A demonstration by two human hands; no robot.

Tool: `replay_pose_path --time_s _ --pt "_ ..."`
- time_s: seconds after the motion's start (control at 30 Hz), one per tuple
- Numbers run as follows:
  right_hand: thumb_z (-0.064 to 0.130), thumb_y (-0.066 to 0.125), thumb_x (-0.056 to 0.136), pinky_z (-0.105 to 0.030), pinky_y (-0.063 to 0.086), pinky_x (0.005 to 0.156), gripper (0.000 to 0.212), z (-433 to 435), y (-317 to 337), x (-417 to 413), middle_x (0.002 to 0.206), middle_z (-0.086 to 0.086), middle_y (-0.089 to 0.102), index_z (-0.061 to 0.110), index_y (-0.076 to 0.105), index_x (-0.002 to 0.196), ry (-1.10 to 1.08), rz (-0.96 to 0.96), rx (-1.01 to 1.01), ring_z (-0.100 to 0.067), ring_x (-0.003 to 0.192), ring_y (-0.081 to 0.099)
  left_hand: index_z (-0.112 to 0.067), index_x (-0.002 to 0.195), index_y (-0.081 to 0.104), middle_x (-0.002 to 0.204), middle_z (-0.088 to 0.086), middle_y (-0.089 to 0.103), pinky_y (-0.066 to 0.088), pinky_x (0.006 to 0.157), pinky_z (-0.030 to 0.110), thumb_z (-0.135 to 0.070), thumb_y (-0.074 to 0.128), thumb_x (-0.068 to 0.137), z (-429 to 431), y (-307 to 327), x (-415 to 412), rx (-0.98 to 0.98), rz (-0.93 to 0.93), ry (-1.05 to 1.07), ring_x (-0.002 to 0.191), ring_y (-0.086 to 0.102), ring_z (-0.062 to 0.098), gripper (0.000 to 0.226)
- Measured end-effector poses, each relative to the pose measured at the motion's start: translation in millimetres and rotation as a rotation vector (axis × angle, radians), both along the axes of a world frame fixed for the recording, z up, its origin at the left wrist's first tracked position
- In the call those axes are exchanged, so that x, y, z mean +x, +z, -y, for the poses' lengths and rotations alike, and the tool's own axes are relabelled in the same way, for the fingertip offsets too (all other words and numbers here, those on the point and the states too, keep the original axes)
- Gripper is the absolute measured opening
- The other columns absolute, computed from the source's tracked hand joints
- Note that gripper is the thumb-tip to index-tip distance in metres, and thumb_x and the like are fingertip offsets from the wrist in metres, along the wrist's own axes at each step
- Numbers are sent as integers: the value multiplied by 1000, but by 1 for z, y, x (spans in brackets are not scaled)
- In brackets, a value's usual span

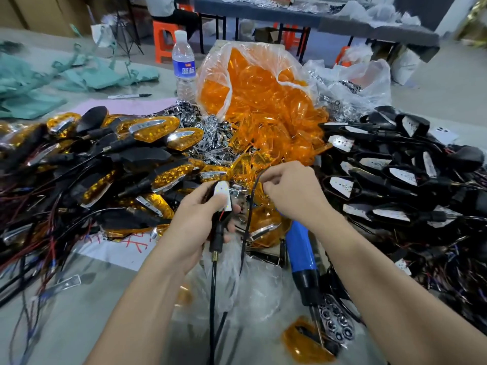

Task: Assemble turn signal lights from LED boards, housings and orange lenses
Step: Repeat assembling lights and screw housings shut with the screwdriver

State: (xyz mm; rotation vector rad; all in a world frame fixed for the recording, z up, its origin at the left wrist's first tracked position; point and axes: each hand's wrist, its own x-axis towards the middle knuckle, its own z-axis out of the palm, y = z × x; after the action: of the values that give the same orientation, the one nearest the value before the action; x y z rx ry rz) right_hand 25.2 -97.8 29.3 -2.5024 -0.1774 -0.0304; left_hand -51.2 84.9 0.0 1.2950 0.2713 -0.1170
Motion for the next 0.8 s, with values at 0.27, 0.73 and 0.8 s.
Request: replay_pose_path --time_s 0.27,0.73,0.8 --pt "-1 55 96 -26 52 54 37 -51 -12 73 118 -8 74 21 78 114 157 73 -254 -15 66 60 -20 106 73 69 10 68 43 39 28 -15 53 106 6 -8 7 60 -20 100 49 57 21 21" --pt "9 59 100 -42 52 91 37 -97 -27 132 133 -11 65 17 65 136 328 84 -461 -34 120 56 -10 98 73 70 8 68 34 35 22 -16 53 108 10 -8 25 -8 -103 196 46 53 17 23" --pt "10 55 102 -45 49 101 48 -103 -27 137 150 -7 53 15 52 150 426 6 -585 -36 135 45 -9 99 73 69 8 66 32 34 22 -15 53 107 10 -6 27 -17 -108 200 45 53 17 23"
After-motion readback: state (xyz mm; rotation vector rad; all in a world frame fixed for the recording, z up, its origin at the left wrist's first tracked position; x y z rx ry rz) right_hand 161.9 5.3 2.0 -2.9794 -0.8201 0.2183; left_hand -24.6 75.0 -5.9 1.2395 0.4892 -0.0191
